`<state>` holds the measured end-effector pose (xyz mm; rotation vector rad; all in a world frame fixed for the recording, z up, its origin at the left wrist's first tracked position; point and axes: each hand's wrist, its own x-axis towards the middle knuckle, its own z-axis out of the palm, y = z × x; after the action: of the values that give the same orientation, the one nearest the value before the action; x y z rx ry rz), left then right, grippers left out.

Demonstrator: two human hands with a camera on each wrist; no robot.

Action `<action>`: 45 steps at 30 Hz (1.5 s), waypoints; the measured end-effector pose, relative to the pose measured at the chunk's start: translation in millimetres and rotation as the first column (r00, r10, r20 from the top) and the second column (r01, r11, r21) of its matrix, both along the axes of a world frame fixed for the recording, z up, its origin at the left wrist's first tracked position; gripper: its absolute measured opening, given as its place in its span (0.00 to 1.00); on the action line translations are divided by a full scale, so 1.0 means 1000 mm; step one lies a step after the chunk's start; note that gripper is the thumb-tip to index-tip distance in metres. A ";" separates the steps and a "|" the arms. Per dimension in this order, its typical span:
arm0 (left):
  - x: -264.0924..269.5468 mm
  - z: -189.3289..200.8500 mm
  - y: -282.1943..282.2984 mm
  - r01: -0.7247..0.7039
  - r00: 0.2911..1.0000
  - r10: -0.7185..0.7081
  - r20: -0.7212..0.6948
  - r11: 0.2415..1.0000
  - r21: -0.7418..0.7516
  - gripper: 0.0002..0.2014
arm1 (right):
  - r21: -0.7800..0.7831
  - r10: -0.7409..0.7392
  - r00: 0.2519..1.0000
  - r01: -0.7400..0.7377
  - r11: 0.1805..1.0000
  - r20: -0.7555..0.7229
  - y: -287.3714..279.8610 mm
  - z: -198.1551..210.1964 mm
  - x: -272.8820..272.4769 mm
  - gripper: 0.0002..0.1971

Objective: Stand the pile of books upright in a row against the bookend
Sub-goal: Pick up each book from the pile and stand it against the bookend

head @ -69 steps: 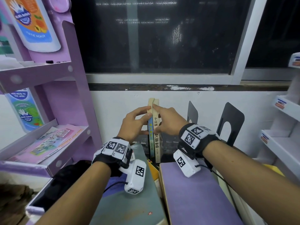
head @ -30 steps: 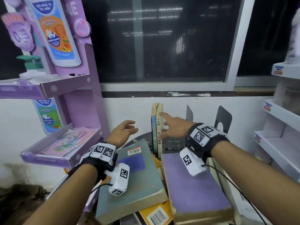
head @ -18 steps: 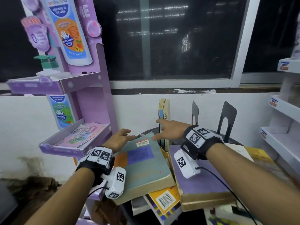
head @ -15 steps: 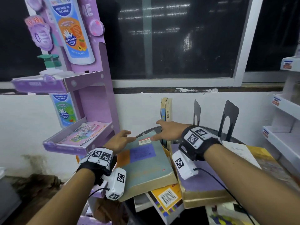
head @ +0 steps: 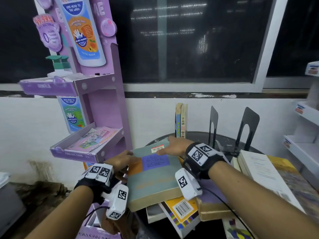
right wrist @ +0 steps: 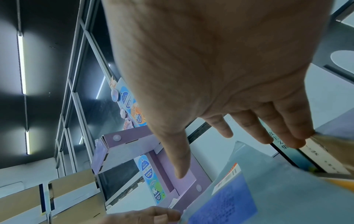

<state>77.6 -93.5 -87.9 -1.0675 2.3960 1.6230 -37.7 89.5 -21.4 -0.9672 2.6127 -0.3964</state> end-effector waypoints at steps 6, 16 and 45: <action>0.001 -0.003 0.007 0.037 0.999 -0.036 -0.034 0.999 0.006 0.30 | 0.028 -0.025 0.999 0.024 0.999 0.024 -0.008 -0.008 0.003 0.44; 0.007 -0.012 0.002 0.031 0.986 -0.024 -0.164 0.999 0.042 0.45 | 0.131 0.035 0.999 -0.037 0.991 0.019 -0.009 -0.005 -0.002 0.33; 0.032 0.032 0.030 -0.003 0.621 0.127 -0.774 0.987 0.160 0.47 | -0.462 -0.094 0.937 0.251 0.851 0.336 0.023 0.024 -0.011 0.24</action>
<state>109.4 -63.4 -55.8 -0.4280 2.6035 2.6826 -49.0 112.6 2.8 -0.7284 2.3557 -1.2178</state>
